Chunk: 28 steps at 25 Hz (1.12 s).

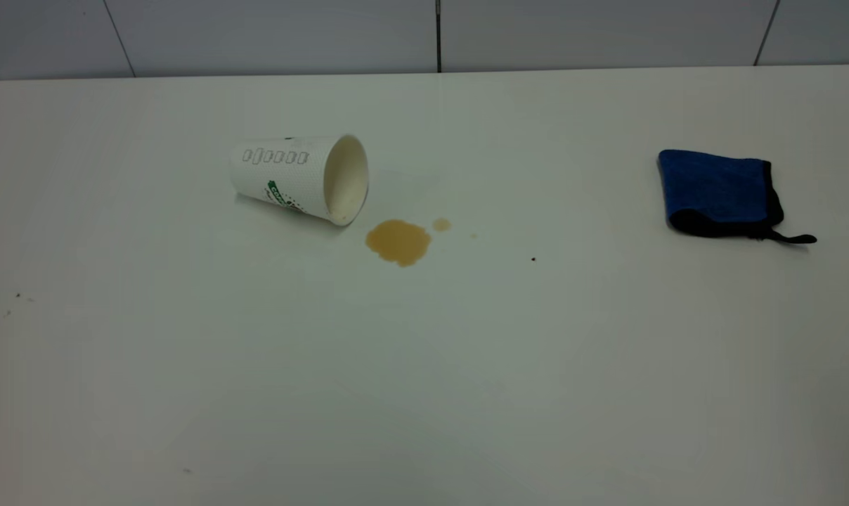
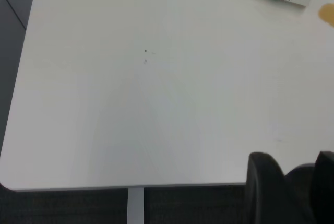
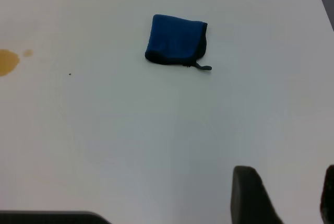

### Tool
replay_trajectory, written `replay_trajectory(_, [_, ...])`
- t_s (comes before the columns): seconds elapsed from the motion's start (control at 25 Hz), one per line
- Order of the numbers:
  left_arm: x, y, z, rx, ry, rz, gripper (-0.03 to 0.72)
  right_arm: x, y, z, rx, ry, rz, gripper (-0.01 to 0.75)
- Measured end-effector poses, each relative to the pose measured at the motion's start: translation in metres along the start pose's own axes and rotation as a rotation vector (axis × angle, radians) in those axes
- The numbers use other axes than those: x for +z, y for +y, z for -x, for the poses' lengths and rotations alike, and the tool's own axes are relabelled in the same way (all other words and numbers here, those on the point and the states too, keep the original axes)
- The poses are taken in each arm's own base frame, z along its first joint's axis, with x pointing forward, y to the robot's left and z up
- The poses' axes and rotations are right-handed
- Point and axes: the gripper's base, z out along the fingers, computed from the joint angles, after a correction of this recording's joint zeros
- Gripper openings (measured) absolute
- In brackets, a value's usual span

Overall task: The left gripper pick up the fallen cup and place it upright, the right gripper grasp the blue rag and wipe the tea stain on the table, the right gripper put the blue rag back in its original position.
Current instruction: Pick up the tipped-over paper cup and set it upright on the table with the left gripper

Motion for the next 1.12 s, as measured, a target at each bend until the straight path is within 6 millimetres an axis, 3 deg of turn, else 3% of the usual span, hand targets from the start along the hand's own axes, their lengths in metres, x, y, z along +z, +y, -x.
replay_trajectory(0.36, [0.0,0.0,0.0,0.0,0.0,0.0,0.239,0.0001,0.0001,0.0,0.007,0.0,-0.012,0.364])
replay_trajectory(0.68, [0.0,0.0,0.0,0.0,0.0,0.0,0.239,0.0014,0.0016,0.0008,0.154,0.0,-0.256,0.364])
replay_trajectory(1.12, [0.0,0.0013,0.0,0.003,0.0,0.015,0.239,0.0017,0.0018,0.001,0.18,0.0,-0.3,0.364])
